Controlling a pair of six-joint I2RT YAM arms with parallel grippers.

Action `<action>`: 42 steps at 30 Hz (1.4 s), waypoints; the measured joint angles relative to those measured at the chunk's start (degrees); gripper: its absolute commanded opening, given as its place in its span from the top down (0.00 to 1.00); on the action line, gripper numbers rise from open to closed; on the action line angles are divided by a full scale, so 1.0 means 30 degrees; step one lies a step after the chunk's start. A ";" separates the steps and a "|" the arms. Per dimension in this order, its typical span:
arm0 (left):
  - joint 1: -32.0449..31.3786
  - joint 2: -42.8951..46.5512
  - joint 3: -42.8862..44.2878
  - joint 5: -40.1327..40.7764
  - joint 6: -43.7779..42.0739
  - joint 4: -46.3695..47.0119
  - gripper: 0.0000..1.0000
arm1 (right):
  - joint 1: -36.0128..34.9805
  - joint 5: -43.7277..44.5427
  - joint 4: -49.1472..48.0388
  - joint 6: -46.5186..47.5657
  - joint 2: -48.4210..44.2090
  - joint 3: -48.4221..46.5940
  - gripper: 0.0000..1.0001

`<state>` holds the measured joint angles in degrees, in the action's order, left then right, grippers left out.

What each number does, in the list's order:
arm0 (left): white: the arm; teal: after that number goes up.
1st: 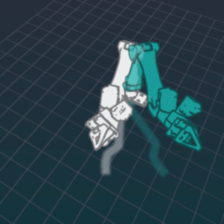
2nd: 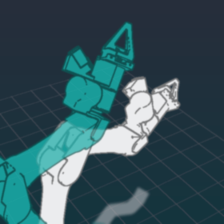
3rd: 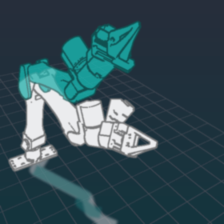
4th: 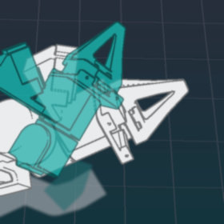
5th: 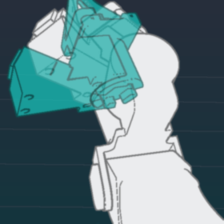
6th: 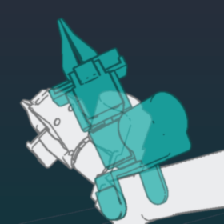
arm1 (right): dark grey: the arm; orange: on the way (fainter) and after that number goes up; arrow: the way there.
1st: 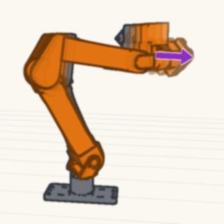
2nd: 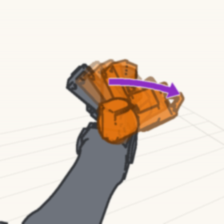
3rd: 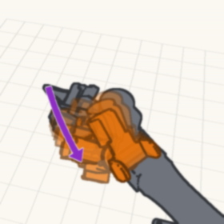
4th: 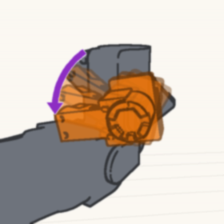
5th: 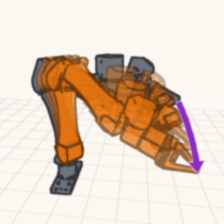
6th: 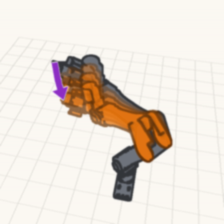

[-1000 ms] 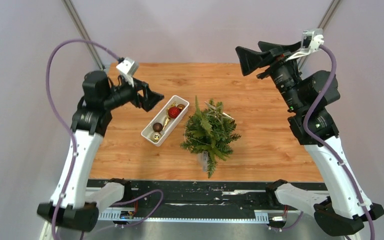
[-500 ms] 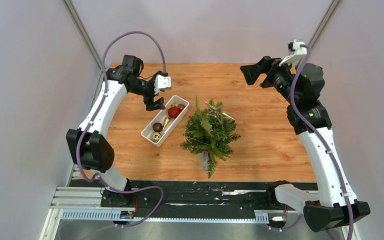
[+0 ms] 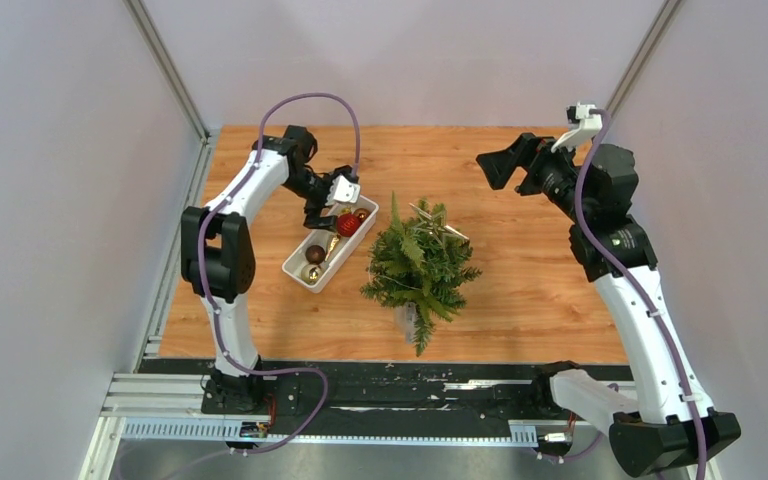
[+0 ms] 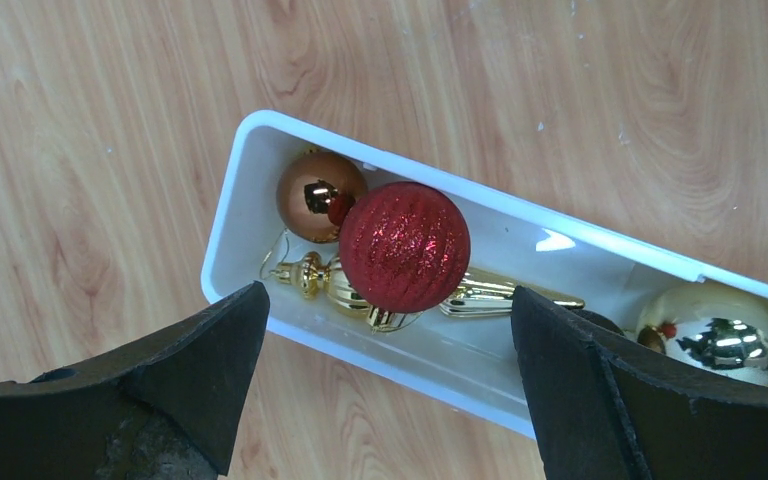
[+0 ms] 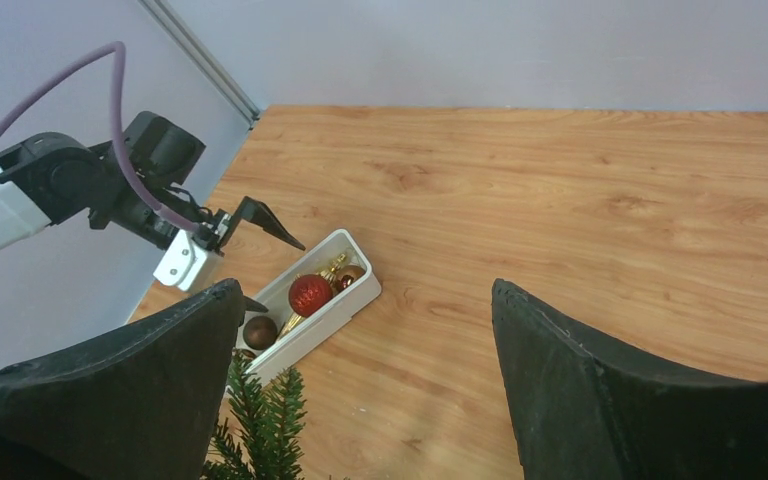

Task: Decorate the small christmas tree
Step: Pick up the decoration item from the storage box.

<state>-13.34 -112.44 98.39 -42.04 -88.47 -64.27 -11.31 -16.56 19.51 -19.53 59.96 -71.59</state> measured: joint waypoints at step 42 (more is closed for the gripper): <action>-0.1938 -0.1661 -0.1916 0.3555 -0.1180 0.3053 0.70 | 0.0000 -0.0015 0.0000 -0.0481 -0.1333 0.0772 0.07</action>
<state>-19.16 -117.43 92.64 -31.38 -92.01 -55.11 -11.31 -16.60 19.51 -20.97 55.96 -69.28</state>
